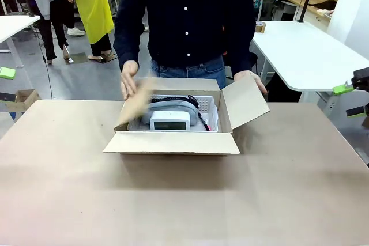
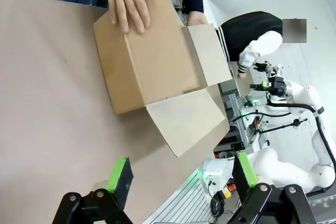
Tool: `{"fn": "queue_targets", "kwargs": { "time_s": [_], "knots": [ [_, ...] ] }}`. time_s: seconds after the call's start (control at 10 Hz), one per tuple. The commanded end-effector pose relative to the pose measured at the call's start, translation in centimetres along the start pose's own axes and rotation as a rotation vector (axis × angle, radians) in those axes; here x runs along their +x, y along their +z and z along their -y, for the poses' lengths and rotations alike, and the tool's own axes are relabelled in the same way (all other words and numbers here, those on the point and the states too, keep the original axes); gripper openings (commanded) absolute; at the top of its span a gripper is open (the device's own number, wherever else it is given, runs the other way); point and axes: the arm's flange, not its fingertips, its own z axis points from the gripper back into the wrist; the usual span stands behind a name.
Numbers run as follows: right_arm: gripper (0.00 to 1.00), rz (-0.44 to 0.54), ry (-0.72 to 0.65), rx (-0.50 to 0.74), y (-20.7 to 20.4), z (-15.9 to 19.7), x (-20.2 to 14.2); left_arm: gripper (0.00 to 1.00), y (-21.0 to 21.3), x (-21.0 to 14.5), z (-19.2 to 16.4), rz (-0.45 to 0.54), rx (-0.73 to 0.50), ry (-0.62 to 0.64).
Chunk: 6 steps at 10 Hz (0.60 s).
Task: Pack the gift set into the box.
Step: Press and hold the closed box until the human finishes sealing it.
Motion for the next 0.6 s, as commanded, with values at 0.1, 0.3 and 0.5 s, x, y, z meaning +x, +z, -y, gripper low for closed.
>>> {"fn": "queue_targets", "kwargs": {
  "time_s": [0.1, 0.3, 0.5],
  "knots": [
    [1.00, 0.004, -0.011, 0.011, -0.02, -0.15, -0.04, 1.00, -0.07, -0.11, 0.13, 0.006, -0.017, 0.004],
    [1.00, 0.004, -0.011, 0.011, -0.02, -0.15, -0.04, 1.00, -0.07, -0.11, 0.13, 0.006, -0.017, 0.004],
    [1.00, 0.004, -0.011, 0.011, -0.02, -0.15, -0.04, 1.00, -0.07, -0.11, 0.13, 0.006, -0.017, 0.004]
  ]
}}
